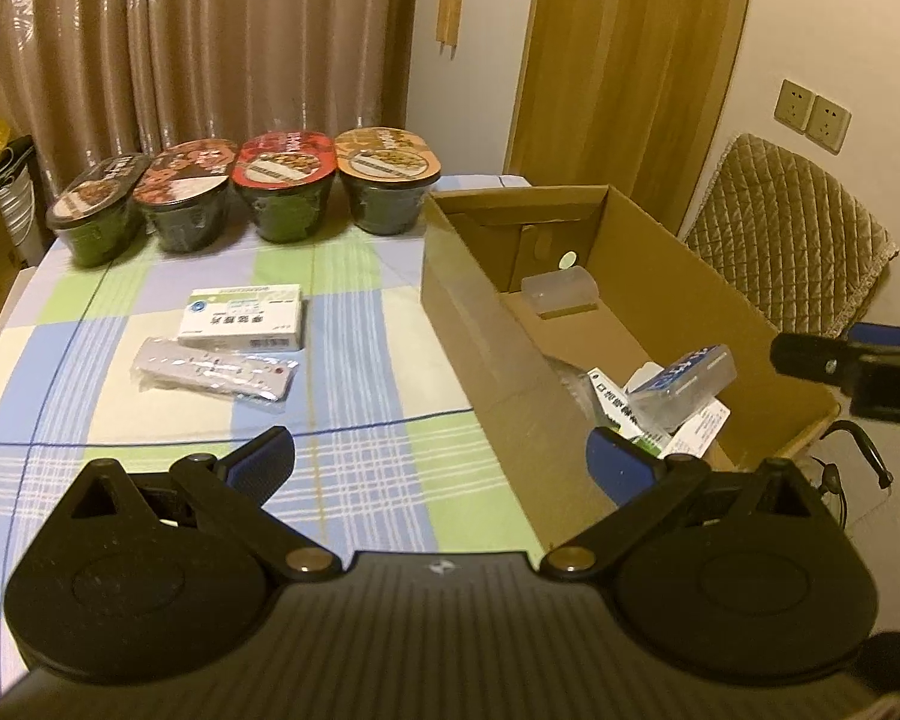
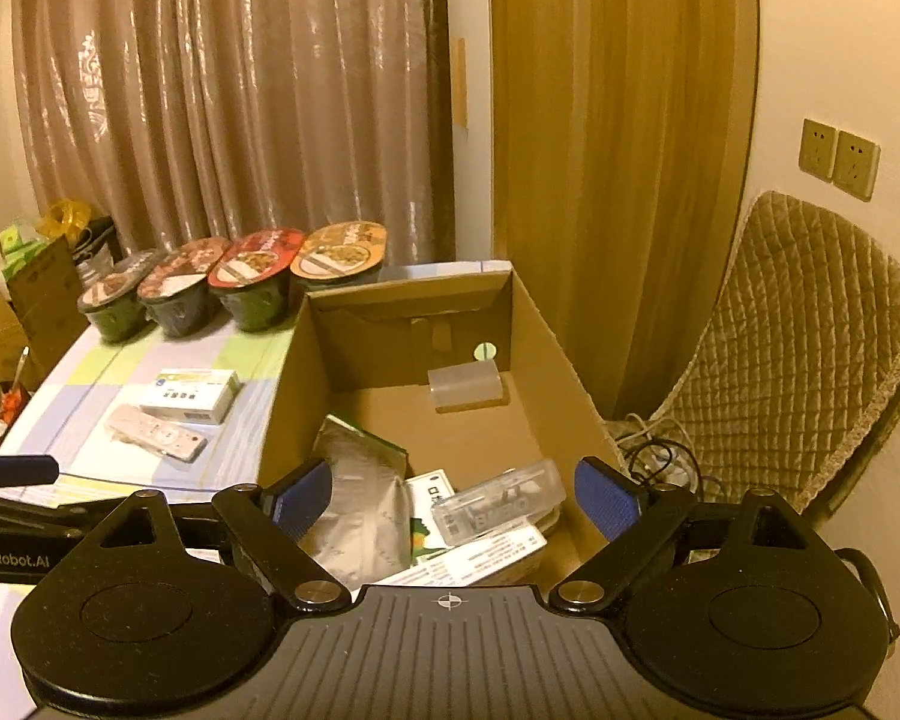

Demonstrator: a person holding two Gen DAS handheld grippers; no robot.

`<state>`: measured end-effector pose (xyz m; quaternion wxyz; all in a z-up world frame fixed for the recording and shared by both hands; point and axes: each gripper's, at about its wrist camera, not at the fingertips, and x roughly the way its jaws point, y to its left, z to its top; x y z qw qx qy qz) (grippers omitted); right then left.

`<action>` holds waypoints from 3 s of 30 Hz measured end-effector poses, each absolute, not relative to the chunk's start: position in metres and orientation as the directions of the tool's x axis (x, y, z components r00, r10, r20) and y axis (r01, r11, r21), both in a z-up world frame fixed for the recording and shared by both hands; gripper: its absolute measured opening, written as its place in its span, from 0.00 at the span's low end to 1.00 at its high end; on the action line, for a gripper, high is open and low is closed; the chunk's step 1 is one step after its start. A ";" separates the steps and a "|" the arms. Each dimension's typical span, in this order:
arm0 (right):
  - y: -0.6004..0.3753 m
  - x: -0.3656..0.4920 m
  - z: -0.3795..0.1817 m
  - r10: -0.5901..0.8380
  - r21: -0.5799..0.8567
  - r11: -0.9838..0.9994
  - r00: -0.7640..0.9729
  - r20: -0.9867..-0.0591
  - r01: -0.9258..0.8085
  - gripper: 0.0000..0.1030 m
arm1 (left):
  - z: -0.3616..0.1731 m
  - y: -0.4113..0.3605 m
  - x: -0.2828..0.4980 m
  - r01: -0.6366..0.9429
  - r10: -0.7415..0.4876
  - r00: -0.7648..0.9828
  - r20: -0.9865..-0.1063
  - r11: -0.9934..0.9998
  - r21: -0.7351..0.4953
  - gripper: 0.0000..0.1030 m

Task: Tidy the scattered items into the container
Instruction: 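Lower the blue floss box into the cardboard box and open the right gripper, then move both tools back over the white medicine box and bagged remote, then grasp the white medicine box with the right gripper while the left grasps the bagged remote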

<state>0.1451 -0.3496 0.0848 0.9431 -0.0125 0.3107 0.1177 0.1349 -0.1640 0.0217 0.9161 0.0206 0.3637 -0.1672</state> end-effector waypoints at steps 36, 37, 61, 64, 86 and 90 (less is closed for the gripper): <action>-0.225 0.058 0.120 0.423 -0.019 0.850 0.702 -0.573 -0.527 0.91 | 0.061 -0.014 0.042 0.219 -0.189 0.703 -0.686 0.975 -0.044 0.99; -0.223 0.057 0.118 0.424 -0.023 0.846 0.699 -0.576 -0.532 0.91 | 0.060 -0.013 0.042 0.221 -0.189 0.702 -0.687 0.974 -0.043 0.99; -0.127 0.200 0.064 0.462 -0.207 0.562 0.512 -0.724 -0.800 0.91 | -0.003 0.029 0.196 0.579 -0.287 0.638 -0.714 0.791 0.199 0.99; -0.117 0.230 0.056 0.467 -0.226 0.498 0.479 -0.743 -0.837 0.90 | -0.012 0.027 0.226 0.649 -0.311 0.618 -0.722 0.720 0.245 0.99; -0.039 0.358 -0.034 0.338 -0.310 -0.001 0.291 -0.895 -0.951 0.90 | -0.096 0.002 0.374 0.913 -0.302 0.406 -0.862 0.179 0.368 0.94; -0.030 0.371 -0.046 0.317 -0.311 -0.030 0.286 -0.904 -0.950 0.90 | -0.103 -0.006 0.391 0.938 -0.311 0.345 -0.886 0.152 0.312 0.91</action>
